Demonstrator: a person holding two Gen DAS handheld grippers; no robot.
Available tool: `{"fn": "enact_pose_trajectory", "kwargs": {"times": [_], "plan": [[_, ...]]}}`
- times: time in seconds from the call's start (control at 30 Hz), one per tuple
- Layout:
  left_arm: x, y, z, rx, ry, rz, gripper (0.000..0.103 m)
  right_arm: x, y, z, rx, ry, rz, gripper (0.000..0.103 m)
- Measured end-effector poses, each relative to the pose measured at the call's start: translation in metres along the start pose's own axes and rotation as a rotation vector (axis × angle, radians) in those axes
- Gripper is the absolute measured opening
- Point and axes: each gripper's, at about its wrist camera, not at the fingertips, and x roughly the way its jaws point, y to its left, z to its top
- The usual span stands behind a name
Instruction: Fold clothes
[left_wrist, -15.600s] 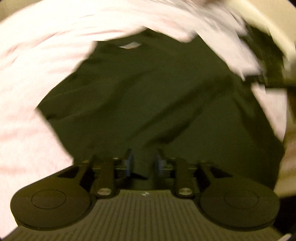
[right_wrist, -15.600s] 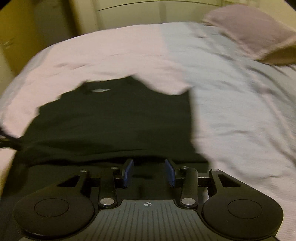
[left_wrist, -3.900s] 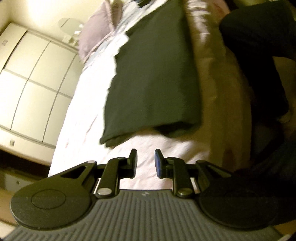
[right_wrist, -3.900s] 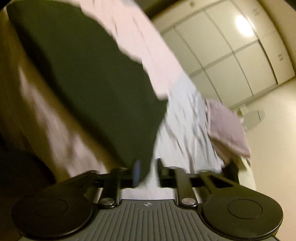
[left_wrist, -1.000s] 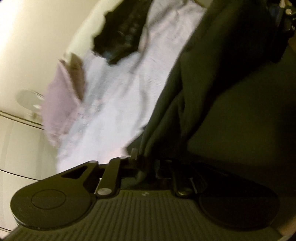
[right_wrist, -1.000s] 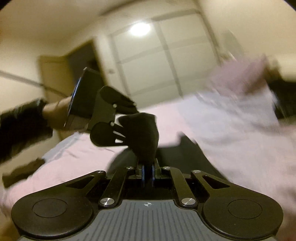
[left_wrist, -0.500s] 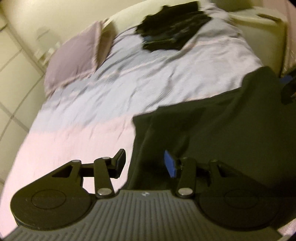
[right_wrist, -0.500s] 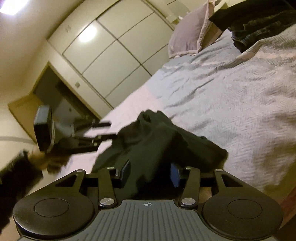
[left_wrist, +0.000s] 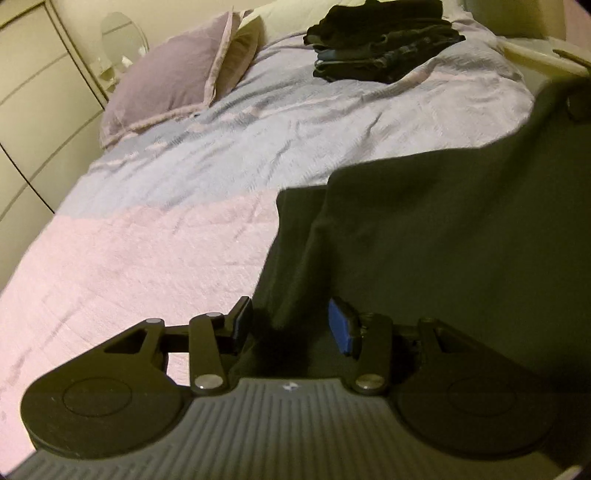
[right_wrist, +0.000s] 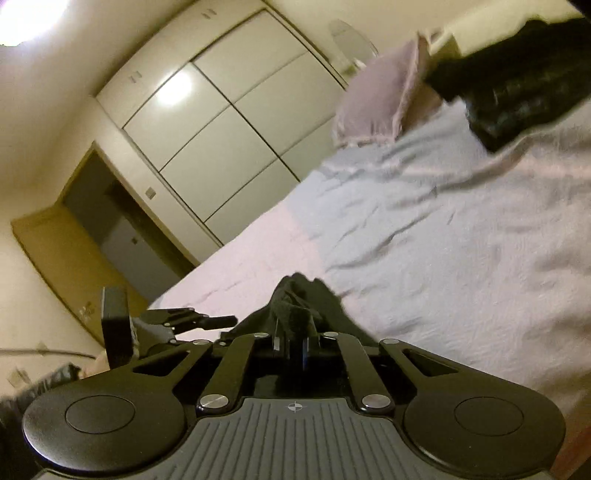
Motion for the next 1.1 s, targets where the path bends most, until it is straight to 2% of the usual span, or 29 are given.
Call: {"fn": "enact_pose_trajectory", "kwargs": {"times": [0.07,0.17,0.3,0.37,0.43,0.57,0.73,0.87,0.97,1.0,1.03,1.1], "plan": [[0.007,0.001,-0.002,-0.014,0.003,-0.012,0.044,-0.001,-0.010,-0.005,-0.012,0.004,-0.031,0.004],[0.010,0.005,-0.001,-0.034,-0.001,-0.022,0.044,0.002,-0.024,-0.012,0.037,0.022,-0.043,0.004],[0.008,0.007,0.002,-0.031,-0.015,-0.029,0.044,-0.016,-0.006,0.005,-0.022,-0.064,0.023,0.004],[0.012,0.007,0.002,-0.034,-0.013,-0.035,0.045,-0.023,0.000,0.008,-0.063,-0.098,0.027,0.004],[0.016,0.006,0.003,-0.036,-0.010,-0.036,0.046,-0.021,-0.006,0.001,-0.074,-0.069,-0.004,0.004],[0.019,0.006,0.005,-0.045,-0.013,-0.033,0.046,-0.010,-0.031,-0.014,0.017,0.002,-0.055,0.004],[0.029,0.002,0.012,-0.024,-0.004,-0.003,0.049,-0.005,-0.025,-0.016,-0.015,0.016,-0.085,0.004],[0.030,0.003,0.017,-0.034,0.011,0.007,0.048,-0.005,-0.022,-0.017,-0.013,0.065,-0.118,0.005],[0.006,0.011,0.018,-0.046,-0.007,0.031,0.048,-0.020,-0.008,-0.015,-0.068,0.053,-0.169,0.020],[-0.004,0.015,0.017,-0.043,-0.014,0.050,0.048,-0.027,-0.002,-0.015,-0.093,0.044,-0.193,0.035],[-0.016,0.020,0.014,-0.037,-0.020,0.075,0.046,-0.035,0.004,-0.014,-0.122,0.034,-0.225,0.046],[-0.040,0.029,0.006,-0.030,-0.026,0.118,0.045,-0.051,0.019,-0.015,-0.185,0.014,-0.281,0.048]]}}
